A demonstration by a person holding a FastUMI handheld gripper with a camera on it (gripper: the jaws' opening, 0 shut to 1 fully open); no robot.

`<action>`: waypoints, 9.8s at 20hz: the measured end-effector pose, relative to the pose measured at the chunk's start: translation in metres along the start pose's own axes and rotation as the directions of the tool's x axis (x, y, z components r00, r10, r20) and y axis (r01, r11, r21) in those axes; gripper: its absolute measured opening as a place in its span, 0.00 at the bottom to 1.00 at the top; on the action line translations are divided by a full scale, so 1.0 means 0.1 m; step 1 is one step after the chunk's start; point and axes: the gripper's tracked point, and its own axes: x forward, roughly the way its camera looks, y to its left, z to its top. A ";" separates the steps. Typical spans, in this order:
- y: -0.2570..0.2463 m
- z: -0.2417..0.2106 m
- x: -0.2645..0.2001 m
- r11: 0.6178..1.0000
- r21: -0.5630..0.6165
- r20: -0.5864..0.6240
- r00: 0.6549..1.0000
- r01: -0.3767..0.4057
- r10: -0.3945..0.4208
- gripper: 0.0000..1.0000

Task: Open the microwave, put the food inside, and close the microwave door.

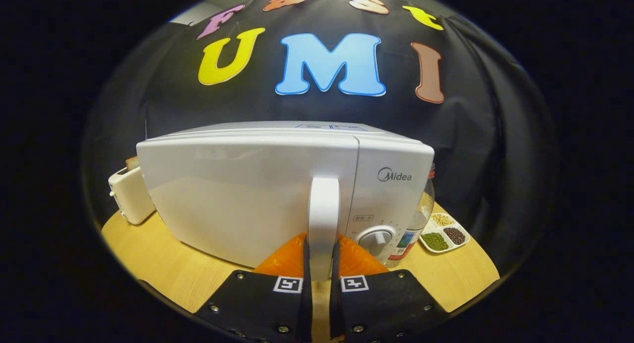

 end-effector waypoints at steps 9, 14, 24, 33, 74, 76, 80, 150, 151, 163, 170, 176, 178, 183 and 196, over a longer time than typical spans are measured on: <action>0.12 -0.17 -0.44 0.999 -0.036 0.034 0.999 -0.009 0.010 0.09; 0.25 -0.27 -0.72 0.999 -0.024 0.010 1.000 -0.026 0.027 0.09; 0.74 -0.52 -1.39 1.000 0.007 -0.020 1.000 -0.015 0.015 0.10; 1.46 -0.72 -1.97 0.998 0.014 -0.017 0.998 -0.064 0.064 0.13; 2.44 -0.03 -3.42 0.948 -0.003 0.272 0.911 -0.320 0.308 0.95; 2.12 -0.12 -3.34 0.964 0.016 0.258 0.933 -0.264 0.251 0.95; 1.58 -0.39 -3.17 0.984 0.046 0.197 0.967 -0.173 0.161 0.95; 1.26 -0.05 -0.28 0.859 0.416 0.046 0.951 -0.298 0.307 0.88; 1.29 -0.03 -0.19 0.858 0.419 0.053 0.952 -0.296 0.303 0.88; 1.49 0.11 0.70 0.834 0.505 0.136 0.974 -0.224 0.180 0.88; 1.51 -0.06 0.97 0.810 0.562 0.106 0.986 -0.165 0.127 0.89; 1.45 -0.03 0.95 0.805 0.584 0.105 0.993 -0.103 0.050 0.97; 1.43 -0.01 0.86 0.808 0.581 0.108 0.993 -0.096 0.040 0.97; 1.41 0.14 0.24 0.858 0.500 0.146 0.988 -0.116 0.049 0.97; 1.88 0.66 -1.61 0.944 0.238 0.235 0.956 -0.231 0.175 0.97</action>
